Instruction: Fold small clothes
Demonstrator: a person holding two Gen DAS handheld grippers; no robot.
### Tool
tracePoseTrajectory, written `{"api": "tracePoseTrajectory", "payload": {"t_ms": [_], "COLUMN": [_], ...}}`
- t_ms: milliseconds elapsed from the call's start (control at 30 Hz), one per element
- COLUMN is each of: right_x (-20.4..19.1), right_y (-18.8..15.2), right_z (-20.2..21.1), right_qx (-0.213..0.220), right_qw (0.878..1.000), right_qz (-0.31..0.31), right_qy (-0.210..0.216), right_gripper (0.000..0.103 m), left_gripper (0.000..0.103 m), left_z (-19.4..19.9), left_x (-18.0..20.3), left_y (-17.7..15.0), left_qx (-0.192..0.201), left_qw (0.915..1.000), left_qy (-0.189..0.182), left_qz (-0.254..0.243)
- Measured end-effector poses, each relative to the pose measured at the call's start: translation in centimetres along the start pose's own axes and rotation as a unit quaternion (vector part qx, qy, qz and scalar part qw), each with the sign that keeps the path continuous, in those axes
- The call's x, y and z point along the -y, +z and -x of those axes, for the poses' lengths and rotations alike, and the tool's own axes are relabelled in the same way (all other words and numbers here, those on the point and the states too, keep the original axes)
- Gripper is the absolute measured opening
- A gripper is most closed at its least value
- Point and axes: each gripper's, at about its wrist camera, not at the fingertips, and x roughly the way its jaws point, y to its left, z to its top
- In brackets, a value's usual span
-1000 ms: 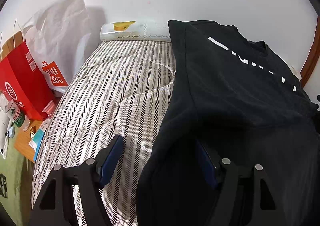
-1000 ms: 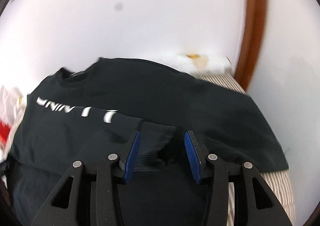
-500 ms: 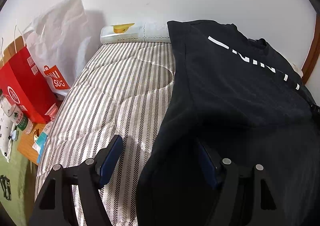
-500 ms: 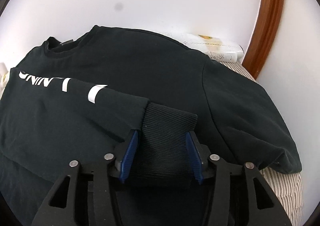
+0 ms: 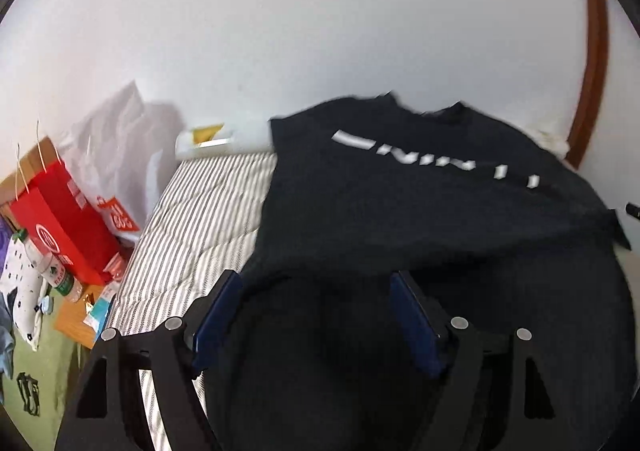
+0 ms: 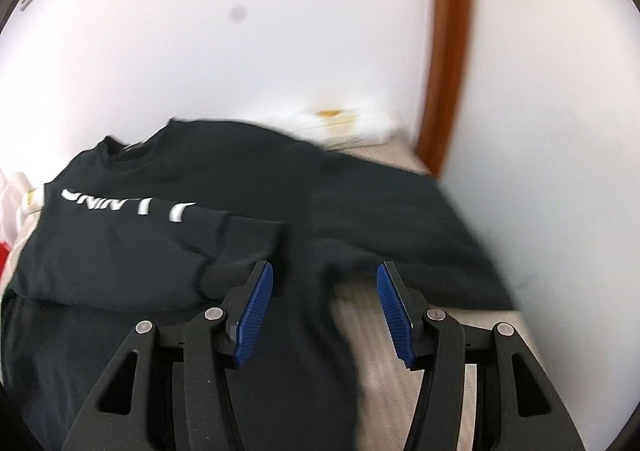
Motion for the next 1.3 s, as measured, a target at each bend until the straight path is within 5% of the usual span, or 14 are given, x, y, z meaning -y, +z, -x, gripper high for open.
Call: {"api": "tracePoseTrajectory", "payload": {"t_ms": [533, 1300], "right_x": [8.4, 14.4], "right_y": [-3.8, -5.7], "right_z": [4.1, -7.3], "right_qx": [-0.008, -0.086], "right_qw": [1.000, 0.995], "right_qz": [-0.005, -0.006], "right_qy": [-0.003, -0.053], "right_gripper": [0.054, 0.071], "left_gripper": [0.080, 0.080], "left_z": [6.9, -0.7], "left_x": [9.2, 11.1], "left_y": [1.3, -0.7], "left_qx": [0.017, -0.038], "left_qw": [0.9994, 0.9989], "left_qy": [-0.026, -0.019], "left_qz": [-0.011, 0.021]}}
